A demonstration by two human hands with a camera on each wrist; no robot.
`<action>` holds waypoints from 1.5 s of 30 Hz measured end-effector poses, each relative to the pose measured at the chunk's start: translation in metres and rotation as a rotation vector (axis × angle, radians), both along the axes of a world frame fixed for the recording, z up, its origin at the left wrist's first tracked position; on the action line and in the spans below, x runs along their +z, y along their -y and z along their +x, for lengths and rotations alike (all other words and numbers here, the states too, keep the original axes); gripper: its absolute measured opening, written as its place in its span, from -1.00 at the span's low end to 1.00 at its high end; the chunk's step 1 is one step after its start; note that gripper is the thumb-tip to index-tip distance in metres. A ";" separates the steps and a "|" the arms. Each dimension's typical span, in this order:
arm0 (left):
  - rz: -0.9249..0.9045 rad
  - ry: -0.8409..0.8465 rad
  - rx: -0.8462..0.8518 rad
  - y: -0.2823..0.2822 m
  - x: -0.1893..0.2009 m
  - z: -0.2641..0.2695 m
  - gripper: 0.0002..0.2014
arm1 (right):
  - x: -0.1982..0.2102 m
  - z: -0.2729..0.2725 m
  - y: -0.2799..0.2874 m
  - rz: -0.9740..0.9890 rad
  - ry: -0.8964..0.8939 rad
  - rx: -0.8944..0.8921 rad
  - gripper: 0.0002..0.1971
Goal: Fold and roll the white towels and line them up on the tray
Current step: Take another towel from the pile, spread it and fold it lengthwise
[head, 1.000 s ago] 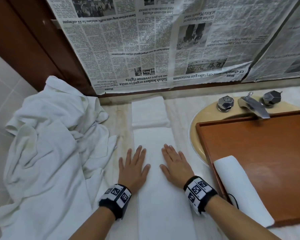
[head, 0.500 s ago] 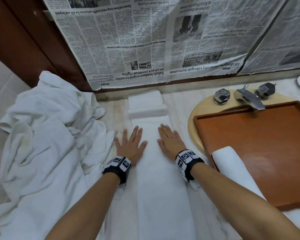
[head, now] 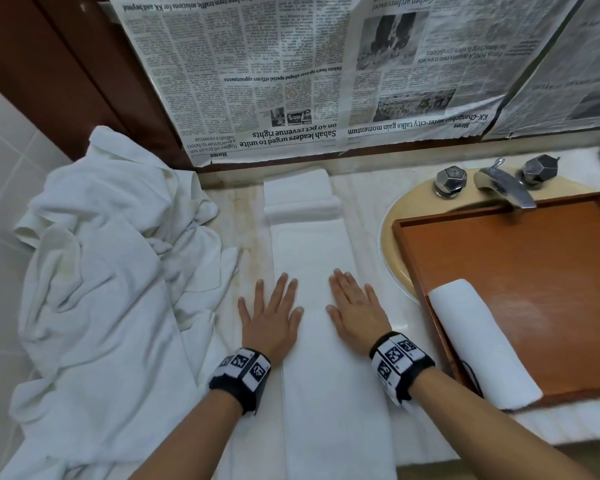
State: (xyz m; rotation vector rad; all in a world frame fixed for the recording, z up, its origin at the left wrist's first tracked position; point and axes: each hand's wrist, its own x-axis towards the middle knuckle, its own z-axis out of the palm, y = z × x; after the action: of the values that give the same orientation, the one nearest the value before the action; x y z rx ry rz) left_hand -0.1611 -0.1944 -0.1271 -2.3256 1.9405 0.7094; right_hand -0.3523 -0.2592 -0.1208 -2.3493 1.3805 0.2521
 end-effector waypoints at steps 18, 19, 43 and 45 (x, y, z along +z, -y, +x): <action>-0.092 -0.267 0.310 -0.080 0.024 -0.015 -0.70 | 0.008 -0.040 -0.105 -0.123 0.303 0.021 -0.53; -0.098 -0.263 0.321 -0.084 0.022 -0.018 -0.73 | 0.005 -0.041 -0.112 -0.131 0.275 0.032 -0.53; 0.003 0.003 -0.185 -0.133 0.013 -0.030 -0.39 | -0.002 -0.045 -0.174 -0.108 0.056 -0.008 -0.24; 0.008 0.028 -0.159 -0.141 0.005 -0.028 -0.39 | -0.008 -0.048 -0.176 -0.108 0.064 -0.019 -0.28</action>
State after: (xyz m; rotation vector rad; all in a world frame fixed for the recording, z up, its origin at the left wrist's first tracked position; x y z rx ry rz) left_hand -0.1887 -0.0531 -0.1221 -2.1341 2.0773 0.6661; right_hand -0.3999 -0.0831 -0.1284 -2.4081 1.4174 0.0982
